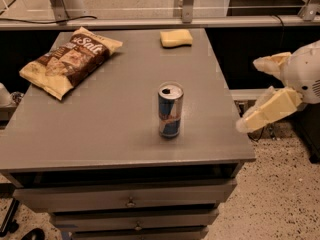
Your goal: Knock redbull can over
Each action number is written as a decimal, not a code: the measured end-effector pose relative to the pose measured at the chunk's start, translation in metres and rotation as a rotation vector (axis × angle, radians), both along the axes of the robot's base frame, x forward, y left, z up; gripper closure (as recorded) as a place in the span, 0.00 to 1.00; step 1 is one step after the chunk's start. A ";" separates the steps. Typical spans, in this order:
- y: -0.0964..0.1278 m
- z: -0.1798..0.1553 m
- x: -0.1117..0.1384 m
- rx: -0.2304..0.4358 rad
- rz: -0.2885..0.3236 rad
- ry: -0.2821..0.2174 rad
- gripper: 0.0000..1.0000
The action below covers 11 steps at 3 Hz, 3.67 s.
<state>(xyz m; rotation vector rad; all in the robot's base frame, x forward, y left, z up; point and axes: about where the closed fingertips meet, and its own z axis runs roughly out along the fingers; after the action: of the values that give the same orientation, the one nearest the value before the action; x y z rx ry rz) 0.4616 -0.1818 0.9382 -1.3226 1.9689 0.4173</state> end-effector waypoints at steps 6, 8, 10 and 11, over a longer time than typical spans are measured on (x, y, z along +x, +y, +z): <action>0.100 -0.017 0.018 0.388 0.176 -0.210 0.00; 0.132 -0.020 0.043 0.425 0.234 -0.241 0.00; 0.168 -0.023 0.078 0.510 0.254 -0.257 0.00; 0.197 -0.017 0.122 0.557 0.303 -0.265 0.00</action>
Offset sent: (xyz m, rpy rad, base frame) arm -0.0151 0.1059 -0.0077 0.5723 -0.1958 0.1899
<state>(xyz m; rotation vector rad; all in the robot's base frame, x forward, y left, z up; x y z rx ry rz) 0.5836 0.0155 0.9211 -1.2276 1.3045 0.8212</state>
